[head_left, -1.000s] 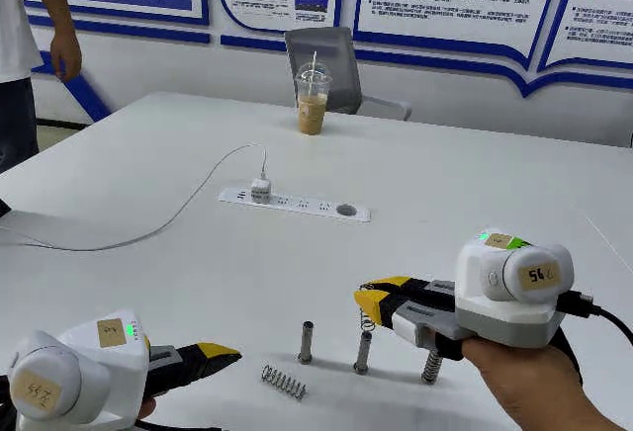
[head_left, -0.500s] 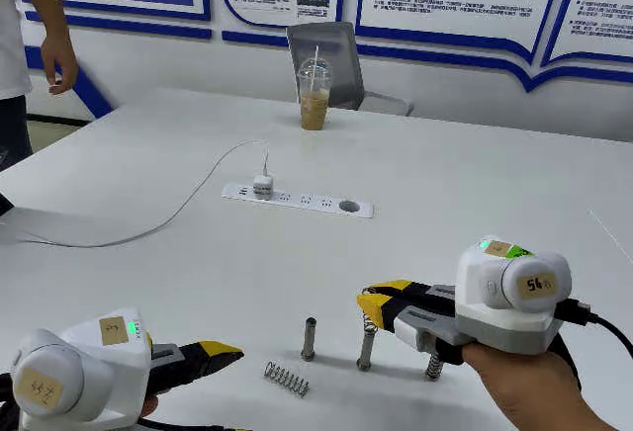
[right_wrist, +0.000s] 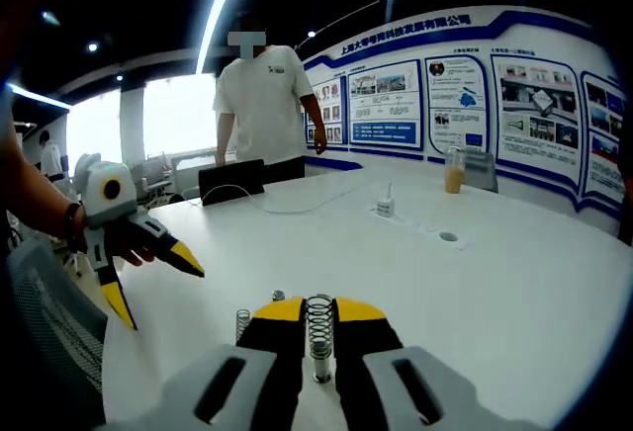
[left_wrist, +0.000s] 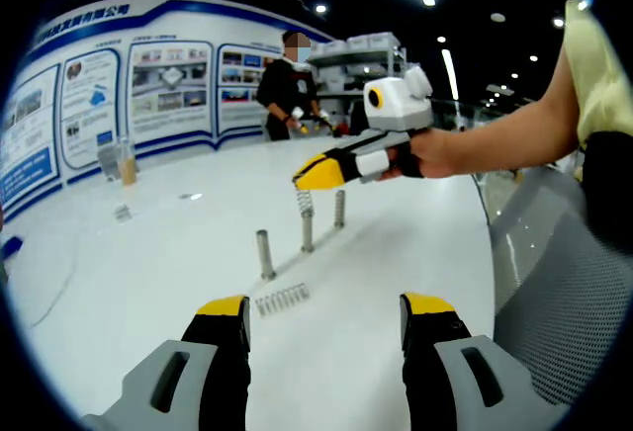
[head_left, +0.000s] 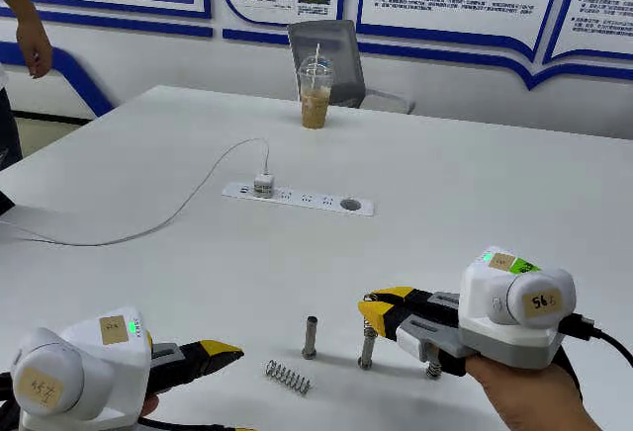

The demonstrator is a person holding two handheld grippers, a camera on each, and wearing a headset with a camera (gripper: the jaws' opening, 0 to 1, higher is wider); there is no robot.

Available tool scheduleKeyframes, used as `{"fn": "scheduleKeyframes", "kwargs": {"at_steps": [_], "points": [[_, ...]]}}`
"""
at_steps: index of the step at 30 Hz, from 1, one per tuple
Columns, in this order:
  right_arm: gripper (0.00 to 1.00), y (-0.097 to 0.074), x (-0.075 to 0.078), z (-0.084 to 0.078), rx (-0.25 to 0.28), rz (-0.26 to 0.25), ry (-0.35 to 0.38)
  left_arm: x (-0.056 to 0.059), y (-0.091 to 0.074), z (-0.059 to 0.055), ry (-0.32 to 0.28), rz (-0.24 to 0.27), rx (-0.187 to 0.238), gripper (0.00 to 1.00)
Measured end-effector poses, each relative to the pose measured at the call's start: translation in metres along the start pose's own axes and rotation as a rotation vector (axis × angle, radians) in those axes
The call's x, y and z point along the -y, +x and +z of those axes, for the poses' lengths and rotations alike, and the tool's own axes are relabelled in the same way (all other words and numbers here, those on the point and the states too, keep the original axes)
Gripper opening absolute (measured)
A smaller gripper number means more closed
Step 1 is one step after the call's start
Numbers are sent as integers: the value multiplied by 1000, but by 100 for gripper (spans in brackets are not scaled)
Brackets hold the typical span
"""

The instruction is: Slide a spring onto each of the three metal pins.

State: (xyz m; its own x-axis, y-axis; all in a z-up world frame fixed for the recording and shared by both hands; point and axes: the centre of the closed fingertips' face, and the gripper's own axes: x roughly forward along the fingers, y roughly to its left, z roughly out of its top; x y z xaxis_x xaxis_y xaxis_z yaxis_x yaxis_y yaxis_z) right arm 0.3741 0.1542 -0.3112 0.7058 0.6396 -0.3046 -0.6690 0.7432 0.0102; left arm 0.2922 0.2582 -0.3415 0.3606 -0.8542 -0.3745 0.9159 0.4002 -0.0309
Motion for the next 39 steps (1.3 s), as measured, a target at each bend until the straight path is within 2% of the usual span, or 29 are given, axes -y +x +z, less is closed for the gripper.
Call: {"fn": "scheduleKeyframes", "kwargs": {"at_steps": [6,39], "points": [[12,-1,1,-7,1,-3,4,1,0,0,1,-3,-1,62],[12,9,0,-40,-141,-15,-23,0,0,-3,-9,-2,-2,63]]}}
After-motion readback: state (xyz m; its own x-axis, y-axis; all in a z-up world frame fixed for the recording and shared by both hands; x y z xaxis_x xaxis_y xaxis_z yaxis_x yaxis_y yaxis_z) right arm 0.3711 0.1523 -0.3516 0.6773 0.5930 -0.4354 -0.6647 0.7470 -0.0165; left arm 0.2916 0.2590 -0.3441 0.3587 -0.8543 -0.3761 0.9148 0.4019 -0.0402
